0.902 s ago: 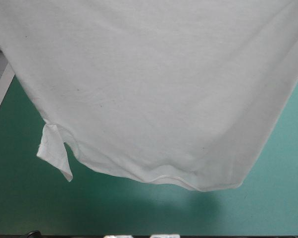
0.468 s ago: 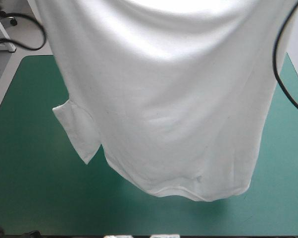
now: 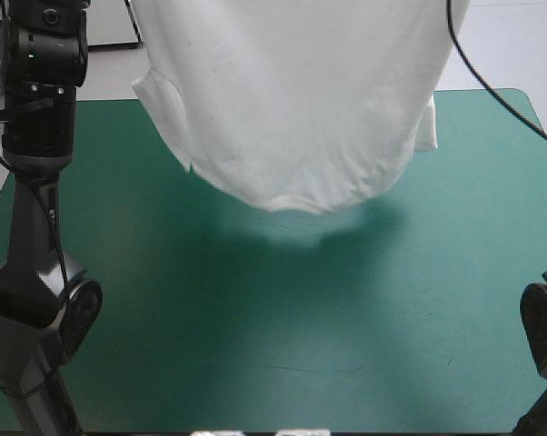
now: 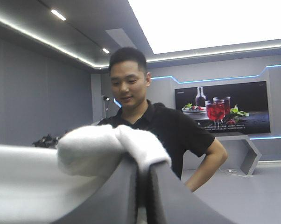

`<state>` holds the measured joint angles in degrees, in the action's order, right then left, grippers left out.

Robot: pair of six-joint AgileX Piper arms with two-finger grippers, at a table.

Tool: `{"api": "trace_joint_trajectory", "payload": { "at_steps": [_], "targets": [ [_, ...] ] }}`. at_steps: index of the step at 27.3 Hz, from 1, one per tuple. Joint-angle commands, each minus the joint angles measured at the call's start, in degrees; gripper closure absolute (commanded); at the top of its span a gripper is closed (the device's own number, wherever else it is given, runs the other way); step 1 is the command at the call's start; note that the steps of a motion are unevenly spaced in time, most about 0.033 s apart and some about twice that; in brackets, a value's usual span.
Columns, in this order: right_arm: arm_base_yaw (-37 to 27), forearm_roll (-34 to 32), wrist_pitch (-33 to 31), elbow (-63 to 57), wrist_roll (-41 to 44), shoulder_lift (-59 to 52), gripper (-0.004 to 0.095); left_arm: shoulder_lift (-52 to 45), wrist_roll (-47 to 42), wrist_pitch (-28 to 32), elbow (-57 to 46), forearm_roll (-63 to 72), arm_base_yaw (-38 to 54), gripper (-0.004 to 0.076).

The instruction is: Fold the cloth

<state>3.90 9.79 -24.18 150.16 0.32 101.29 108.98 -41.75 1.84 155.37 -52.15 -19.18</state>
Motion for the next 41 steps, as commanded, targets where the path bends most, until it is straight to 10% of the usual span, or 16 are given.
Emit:
{"api": "trace_joint_trajectory", "payload": {
  "at_steps": [1,9,22,31,41],
  "targets": [
    [-4.53,5.39,4.3,5.14,-0.74,0.1,0.0925,-0.18,-5.71,2.77,5.6,-0.38,1.79,0.0733],
    [-5.03,6.4,-8.16,1.63,-5.4,4.02,0.0925,-0.84,-6.1,-13.65,-7.62,4.55,2.12,0.0732],
    [-4.93,10.29,-30.47,-32.93,-12.82,0.8,0.0925,-12.71,46.54,-23.64,-53.49,56.94,4.28,0.0733],
    [-3.55,9.69,-44.49,-56.59,-15.63,-3.16,0.0925,-23.84,48.92,-34.94,-80.53,57.34,0.19,0.0733],
    [-0.78,3.51,-45.39,-79.23,-14.79,-13.84,0.0925,-39.41,46.35,-37.53,-106.08,57.89,-1.47,0.0733]
  ]
}}
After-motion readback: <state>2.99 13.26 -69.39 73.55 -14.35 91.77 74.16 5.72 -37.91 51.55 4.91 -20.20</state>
